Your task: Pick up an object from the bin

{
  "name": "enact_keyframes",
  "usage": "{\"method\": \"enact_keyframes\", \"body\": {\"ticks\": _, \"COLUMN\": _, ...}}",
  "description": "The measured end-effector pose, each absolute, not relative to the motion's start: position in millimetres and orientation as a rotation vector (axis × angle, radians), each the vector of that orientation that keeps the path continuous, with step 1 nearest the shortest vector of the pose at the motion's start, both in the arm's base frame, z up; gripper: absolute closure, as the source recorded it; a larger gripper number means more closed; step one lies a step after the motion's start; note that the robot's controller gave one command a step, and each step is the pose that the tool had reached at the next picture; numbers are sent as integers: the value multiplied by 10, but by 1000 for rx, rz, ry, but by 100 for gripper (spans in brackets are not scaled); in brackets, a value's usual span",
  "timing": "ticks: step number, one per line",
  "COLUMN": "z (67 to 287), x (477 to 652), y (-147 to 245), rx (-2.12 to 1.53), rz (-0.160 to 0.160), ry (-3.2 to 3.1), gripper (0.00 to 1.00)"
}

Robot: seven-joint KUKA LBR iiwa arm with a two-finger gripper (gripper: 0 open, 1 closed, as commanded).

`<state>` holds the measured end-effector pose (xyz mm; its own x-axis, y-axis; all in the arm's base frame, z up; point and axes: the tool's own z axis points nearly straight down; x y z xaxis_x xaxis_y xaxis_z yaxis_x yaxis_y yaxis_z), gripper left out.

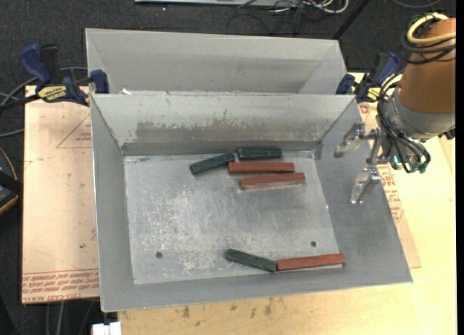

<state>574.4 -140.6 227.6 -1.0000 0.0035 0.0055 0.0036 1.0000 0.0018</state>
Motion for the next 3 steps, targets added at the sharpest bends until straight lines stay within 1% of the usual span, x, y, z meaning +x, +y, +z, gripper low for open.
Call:
{"method": "enact_keyframes", "body": {"ticks": 1, "z": 2319, "x": 5760, "y": -1401, "rx": -1, "rz": 0, "ry": -3143, "gripper": 0}}
{"method": "enact_keyframes", "body": {"ticks": 2, "z": 1850, "x": 5946, "y": -1186, "rx": 107, "rz": 2, "ry": -3148, "gripper": 0}}
{"method": "enact_keyframes", "body": {"ticks": 3, "z": 1174, "x": 6017, "y": -1219, "rx": 236, "rz": 1, "ry": -3140, "gripper": 0}}
